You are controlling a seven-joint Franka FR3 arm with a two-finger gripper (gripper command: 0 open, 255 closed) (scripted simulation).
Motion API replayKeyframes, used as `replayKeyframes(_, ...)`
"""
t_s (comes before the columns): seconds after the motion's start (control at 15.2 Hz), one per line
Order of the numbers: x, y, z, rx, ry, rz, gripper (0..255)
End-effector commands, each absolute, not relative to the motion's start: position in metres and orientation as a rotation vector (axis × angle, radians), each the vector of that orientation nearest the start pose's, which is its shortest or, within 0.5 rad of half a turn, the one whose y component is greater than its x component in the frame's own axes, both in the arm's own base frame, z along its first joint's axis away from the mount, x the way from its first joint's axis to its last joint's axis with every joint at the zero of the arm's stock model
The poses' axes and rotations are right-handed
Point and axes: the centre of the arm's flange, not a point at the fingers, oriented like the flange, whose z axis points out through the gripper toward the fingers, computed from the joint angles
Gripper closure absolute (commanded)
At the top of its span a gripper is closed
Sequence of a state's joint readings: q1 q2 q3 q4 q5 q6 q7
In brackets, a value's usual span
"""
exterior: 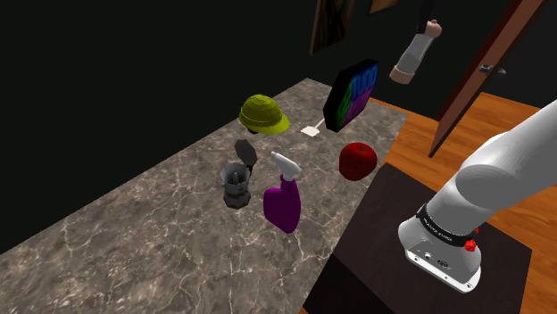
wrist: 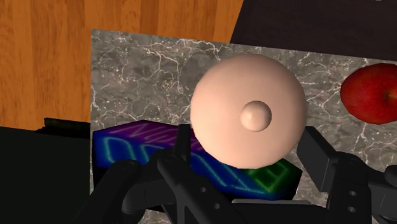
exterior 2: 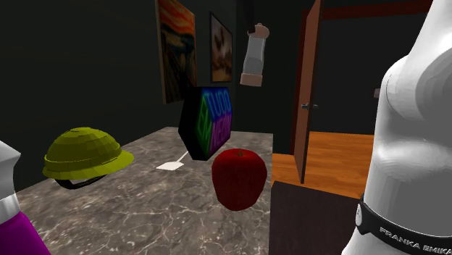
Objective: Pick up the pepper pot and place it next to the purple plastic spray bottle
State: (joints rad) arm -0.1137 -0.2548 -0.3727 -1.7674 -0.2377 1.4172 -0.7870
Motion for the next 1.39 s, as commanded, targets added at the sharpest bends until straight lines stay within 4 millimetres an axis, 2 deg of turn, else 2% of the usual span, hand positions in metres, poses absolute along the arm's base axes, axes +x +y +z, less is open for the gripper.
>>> replayKeyframes(0.0, 0.384, -0.261, 0.652, -3.145, -0.465, 0.281, 255)
replayKeyframes(0.73, 0.384, -0.261, 0.709, -3.145, -0.465, 0.281, 255)
replayKeyframes(1.32, 0.384, -0.143, 0.709, -3.145, -0.465, 0.281, 255)
